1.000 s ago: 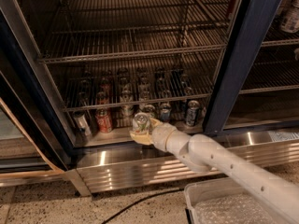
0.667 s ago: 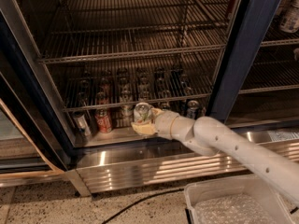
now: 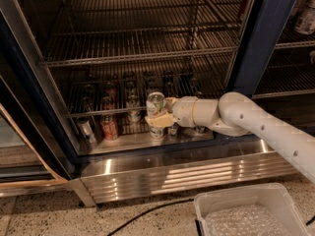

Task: Pick 7up can from middle shelf of fridge

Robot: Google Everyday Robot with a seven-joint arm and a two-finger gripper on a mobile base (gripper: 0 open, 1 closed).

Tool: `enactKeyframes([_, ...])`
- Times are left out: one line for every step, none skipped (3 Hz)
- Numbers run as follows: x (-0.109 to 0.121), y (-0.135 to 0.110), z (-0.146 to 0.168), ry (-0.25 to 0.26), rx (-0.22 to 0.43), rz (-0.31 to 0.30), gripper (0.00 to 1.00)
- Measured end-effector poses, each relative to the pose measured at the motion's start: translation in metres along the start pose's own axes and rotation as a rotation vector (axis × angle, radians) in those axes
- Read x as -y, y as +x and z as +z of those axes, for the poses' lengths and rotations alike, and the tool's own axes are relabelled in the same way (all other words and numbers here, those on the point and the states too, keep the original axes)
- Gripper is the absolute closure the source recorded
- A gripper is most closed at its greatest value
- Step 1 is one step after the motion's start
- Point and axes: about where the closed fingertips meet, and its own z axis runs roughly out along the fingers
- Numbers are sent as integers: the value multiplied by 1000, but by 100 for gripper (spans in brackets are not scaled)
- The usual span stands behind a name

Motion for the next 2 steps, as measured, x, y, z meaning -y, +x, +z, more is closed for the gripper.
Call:
enactKeyframes([-24,-3,-1,-138,9,-11,100])
enactKeyframes([-24,-3,-1,-138,9,-11,100])
